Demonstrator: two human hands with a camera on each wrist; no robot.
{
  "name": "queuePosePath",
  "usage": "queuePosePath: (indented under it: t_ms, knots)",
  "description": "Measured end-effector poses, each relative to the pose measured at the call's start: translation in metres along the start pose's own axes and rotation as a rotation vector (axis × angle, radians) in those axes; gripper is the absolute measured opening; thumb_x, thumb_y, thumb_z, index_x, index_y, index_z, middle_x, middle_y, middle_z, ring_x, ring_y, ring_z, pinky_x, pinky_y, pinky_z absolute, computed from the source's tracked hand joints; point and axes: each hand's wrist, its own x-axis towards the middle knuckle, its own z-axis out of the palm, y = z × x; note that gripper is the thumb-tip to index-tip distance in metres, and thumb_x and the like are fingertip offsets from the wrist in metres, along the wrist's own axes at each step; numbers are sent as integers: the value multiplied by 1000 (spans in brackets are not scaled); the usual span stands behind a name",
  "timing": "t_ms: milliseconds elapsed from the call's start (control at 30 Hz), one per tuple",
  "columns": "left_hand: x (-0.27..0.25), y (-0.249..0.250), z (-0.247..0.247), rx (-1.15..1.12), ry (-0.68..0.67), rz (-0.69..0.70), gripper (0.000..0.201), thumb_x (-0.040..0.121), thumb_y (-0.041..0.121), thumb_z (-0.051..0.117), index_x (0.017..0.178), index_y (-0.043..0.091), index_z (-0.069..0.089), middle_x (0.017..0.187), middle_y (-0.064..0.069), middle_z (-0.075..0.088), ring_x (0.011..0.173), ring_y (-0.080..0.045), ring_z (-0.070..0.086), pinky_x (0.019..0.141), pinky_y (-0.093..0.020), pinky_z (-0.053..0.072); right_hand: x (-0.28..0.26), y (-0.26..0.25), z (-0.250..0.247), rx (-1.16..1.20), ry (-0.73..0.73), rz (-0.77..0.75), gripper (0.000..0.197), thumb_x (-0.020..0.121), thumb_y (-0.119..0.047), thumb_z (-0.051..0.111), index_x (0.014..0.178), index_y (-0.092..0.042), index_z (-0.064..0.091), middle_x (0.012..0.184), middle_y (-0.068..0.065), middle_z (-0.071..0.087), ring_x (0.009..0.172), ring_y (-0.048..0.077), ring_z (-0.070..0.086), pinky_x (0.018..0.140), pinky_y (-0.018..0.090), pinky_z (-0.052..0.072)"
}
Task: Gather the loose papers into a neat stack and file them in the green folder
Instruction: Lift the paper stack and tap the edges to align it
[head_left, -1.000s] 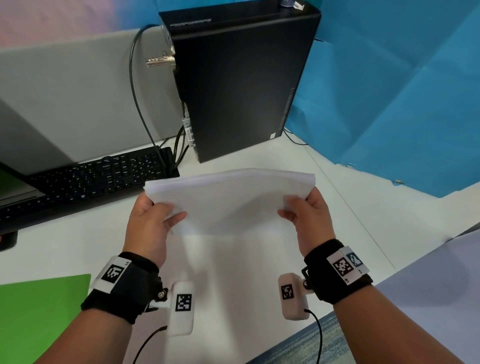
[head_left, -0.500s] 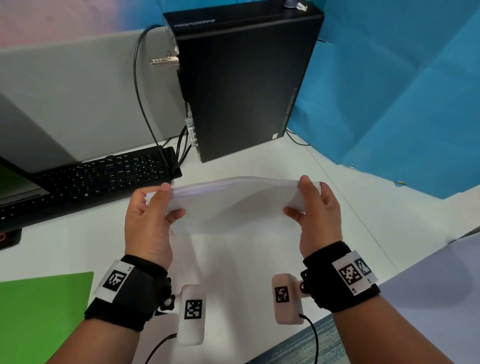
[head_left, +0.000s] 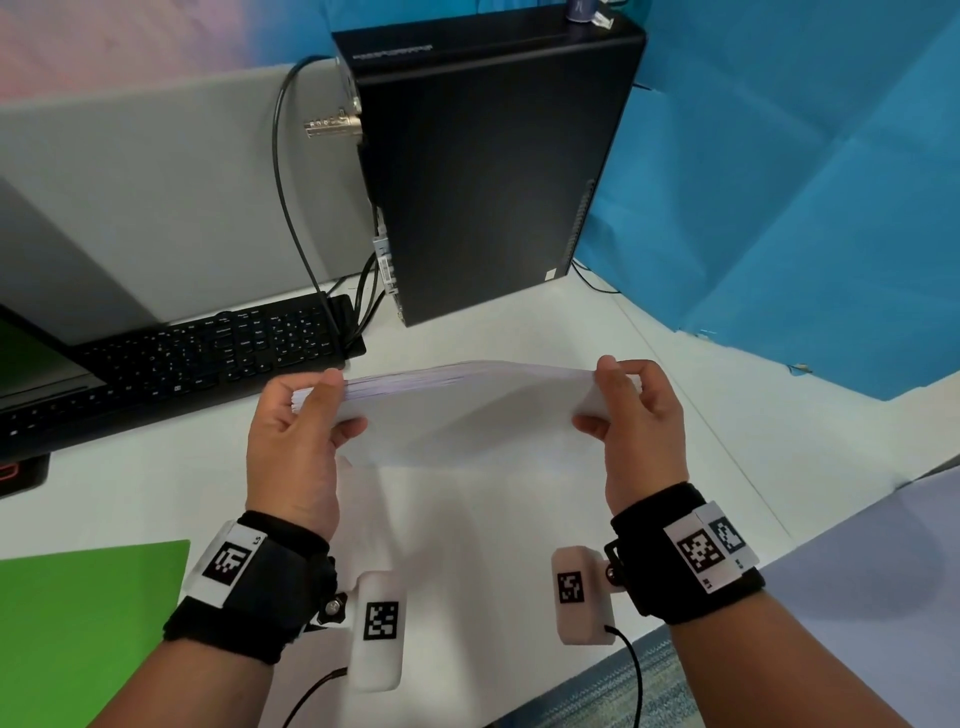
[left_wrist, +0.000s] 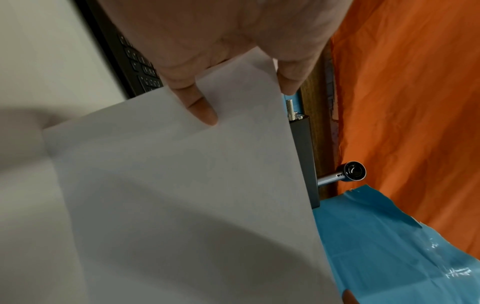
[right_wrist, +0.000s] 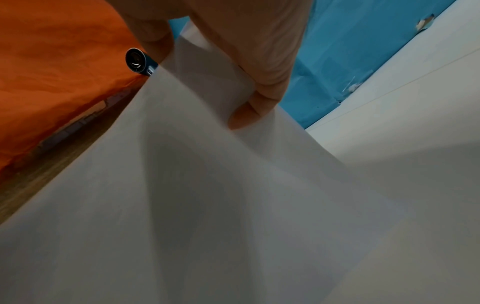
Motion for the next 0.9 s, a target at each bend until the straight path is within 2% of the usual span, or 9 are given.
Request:
queuePosePath:
  t_ms: [133, 233, 300, 367, 433, 567, 700, 800, 900]
  knots:
    - [1, 3, -8, -21, -145, -23, 15, 90, 8, 57, 88, 21, 63, 82, 9, 66, 77, -6, 64, 87, -43, 50, -1, 6, -11, -12, -137, -32, 7, 90, -23, 61, 96, -20, 62, 85, -13, 65, 76, -1, 63, 83, 40, 56]
    - [6, -1, -18, 52, -206, -68, 39, 71, -6, 53, 95, 24, 63, 81, 9, 69, 81, -8, 66, 94, -40, 47, -1, 14, -20, -67, -232, -40, 30, 85, 6, 55, 104, -16, 59, 89, -8, 66, 83, 8, 61, 77, 31, 52]
    - [7, -8, -19, 131, -184, -74, 39, 69, -5, 55, 90, 27, 64, 80, 6, 70, 83, -13, 66, 93, -39, 48, 1, 20, -20, -70, -220, -19, 35, 81, 16, 50, 98, -13, 63, 87, 0, 67, 82, 14, 60, 77, 33, 51]
    - [7, -11, -16, 141, -160, -85, 31, 75, -3, 54, 81, 25, 65, 86, -9, 66, 89, -25, 60, 87, -37, 54, 2, 25, -17, -20, -195, 34, 34, 82, 16, 46, 88, -10, 66, 82, 4, 66, 83, 21, 58, 78, 38, 51]
    - [8, -11, -14, 110, -136, -87, 32, 84, -10, 49, 80, 19, 63, 90, -16, 61, 88, -28, 58, 83, -33, 57, 4, 23, -17, 16, -181, 32, 26, 84, 15, 45, 85, -2, 64, 81, 7, 62, 84, 22, 57, 79, 39, 52]
    - [11, -14, -13, 83, -128, -93, 32, 86, -13, 45, 77, 14, 61, 81, -11, 58, 81, -24, 58, 80, -34, 57, 10, 23, -20, 24, -196, 8, 31, 85, 15, 45, 76, -11, 58, 79, 9, 53, 82, 23, 54, 77, 38, 52]
    - [15, -25, -16, 107, -117, -137, 17, 82, -11, 46, 94, -11, 58, 86, -17, 56, 85, -28, 55, 77, -32, 59, 13, 30, -18, 35, -197, 75, 28, 85, 18, 42, 87, -5, 58, 84, 10, 52, 86, 26, 51, 78, 41, 49]
    - [17, -25, -18, 154, -94, -111, 14, 84, -15, 47, 83, -6, 57, 76, -13, 53, 72, -20, 56, 79, -36, 60, 15, 30, -20, 66, -206, 62, 29, 84, 17, 45, 77, -10, 55, 80, 9, 50, 82, 23, 51, 76, 39, 49]
    - [13, -23, -15, 285, -55, -140, 4, 79, -5, 53, 81, -4, 56, 76, -10, 55, 73, -21, 56, 66, -29, 51, 18, 39, -18, 47, -196, 120, 33, 84, 14, 49, 76, -14, 64, 75, 2, 63, 85, 25, 55, 74, 37, 51]
